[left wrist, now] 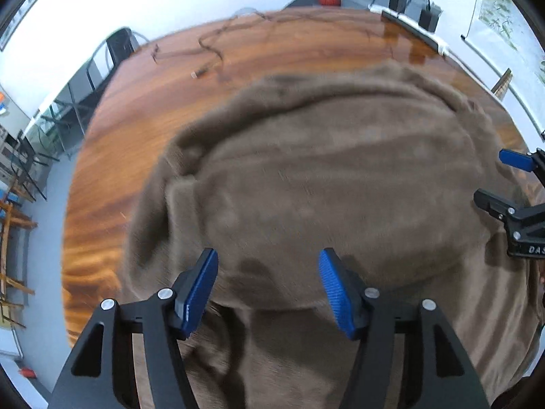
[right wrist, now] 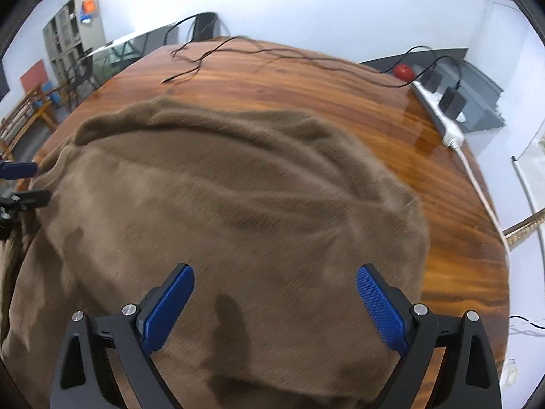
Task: Fold clothes
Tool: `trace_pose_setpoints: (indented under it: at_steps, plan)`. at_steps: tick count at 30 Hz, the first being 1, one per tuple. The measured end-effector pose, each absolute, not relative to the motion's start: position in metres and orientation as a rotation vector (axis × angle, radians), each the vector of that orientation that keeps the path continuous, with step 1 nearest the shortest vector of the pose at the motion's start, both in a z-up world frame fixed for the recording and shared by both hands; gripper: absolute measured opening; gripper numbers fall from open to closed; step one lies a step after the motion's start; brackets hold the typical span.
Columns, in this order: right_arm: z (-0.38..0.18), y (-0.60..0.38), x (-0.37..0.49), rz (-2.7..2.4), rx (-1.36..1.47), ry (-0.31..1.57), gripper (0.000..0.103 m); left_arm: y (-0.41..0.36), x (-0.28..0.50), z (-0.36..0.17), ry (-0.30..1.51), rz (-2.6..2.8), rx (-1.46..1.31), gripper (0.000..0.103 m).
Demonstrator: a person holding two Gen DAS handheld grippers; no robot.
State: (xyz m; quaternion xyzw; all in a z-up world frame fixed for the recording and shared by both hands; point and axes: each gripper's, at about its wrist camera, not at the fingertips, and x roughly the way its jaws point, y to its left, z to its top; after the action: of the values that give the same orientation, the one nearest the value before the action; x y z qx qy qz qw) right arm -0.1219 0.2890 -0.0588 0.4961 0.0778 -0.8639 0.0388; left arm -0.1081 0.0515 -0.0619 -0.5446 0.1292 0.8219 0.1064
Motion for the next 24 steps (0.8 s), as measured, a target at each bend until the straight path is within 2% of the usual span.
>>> trace_pose_setpoints:
  at_steps: [6,11,19,24]
  plan:
    - [-0.088,0.285,-0.110,-2.536,1.660,0.221,0.097,0.054,-0.106,-0.089,0.375,2.405,-1.674,0.066]
    - [-0.083,0.287,-0.097,-2.530,1.652,0.196,0.097,0.038,-0.093,-0.058,0.295,2.488,-1.618,0.067]
    - [-0.016,0.243,-0.030,-2.487,1.289,0.243,0.097,-0.055,-0.025,-0.005,0.124,2.751,-1.598,0.067]
    - [-0.002,0.181,0.017,-2.293,1.114,0.308,0.097,-0.127,0.045,0.011,0.019,2.903,-1.665,0.067]
